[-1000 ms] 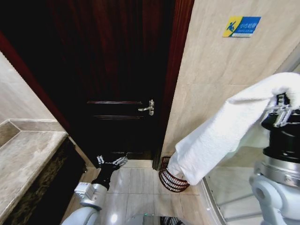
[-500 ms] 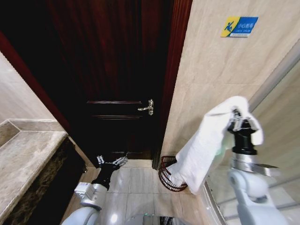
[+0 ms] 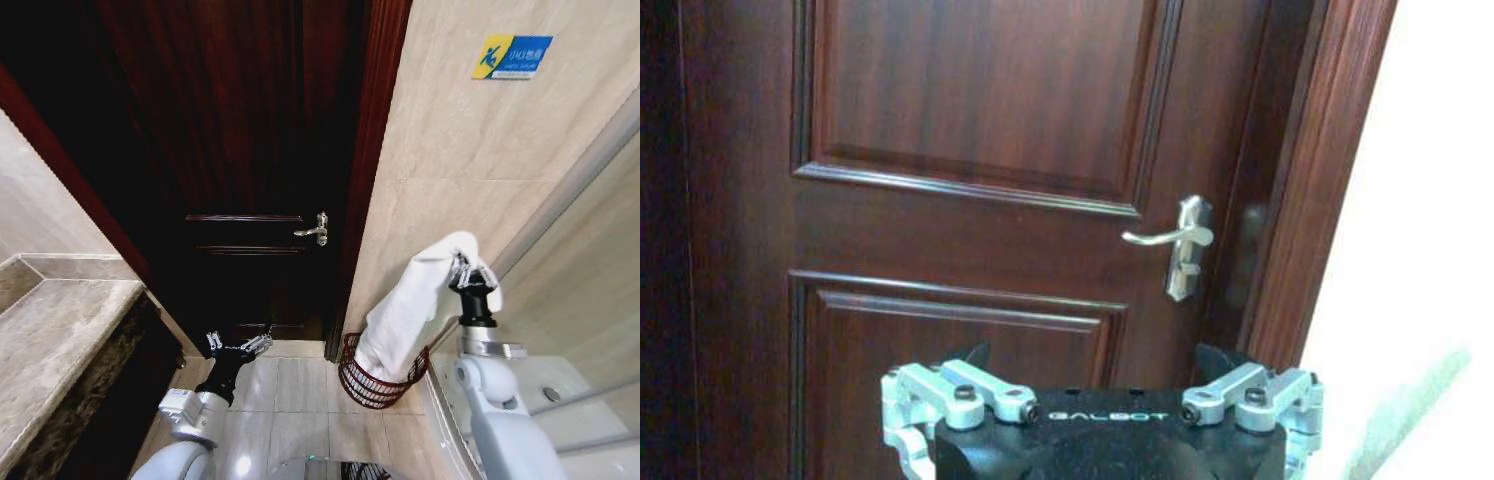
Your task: Discard the used towel into the hamper.
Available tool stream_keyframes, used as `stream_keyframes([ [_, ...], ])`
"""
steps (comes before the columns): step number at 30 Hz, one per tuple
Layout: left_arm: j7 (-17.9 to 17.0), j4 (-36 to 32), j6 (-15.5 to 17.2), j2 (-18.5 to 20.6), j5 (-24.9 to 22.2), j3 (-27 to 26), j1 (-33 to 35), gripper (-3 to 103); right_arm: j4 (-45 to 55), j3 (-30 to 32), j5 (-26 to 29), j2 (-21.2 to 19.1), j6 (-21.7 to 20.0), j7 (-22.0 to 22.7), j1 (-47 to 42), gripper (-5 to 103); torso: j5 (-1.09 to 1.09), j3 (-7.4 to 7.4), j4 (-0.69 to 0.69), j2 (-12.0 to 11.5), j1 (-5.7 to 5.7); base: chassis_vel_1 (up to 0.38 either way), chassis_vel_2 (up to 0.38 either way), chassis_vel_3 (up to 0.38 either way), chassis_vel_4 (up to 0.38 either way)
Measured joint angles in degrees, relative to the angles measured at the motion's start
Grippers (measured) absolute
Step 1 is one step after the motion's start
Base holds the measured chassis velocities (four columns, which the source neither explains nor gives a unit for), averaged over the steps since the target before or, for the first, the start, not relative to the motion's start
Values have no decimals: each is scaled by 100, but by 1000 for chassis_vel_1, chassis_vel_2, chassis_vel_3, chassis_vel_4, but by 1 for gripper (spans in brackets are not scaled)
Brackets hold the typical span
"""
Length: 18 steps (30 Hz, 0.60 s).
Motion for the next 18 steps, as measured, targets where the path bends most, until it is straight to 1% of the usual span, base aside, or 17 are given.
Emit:
stream_keyframes([
  [4,0,0,0,0,0,0,0,100,-526,-10,-126,91,164,108,114,2,0,0,0,0,0,0,0,0,0],
  [5,0,0,0,0,0,0,0,100,-526,-10,-126,91,164,108,114,2,0,0,0,0,0,0,0,0,0],
  [18,0,0,0,0,0,0,0,100,-1495,-231,-147,88,392,-47,208,2,0,0,0,0,0,0,0,0,0],
])
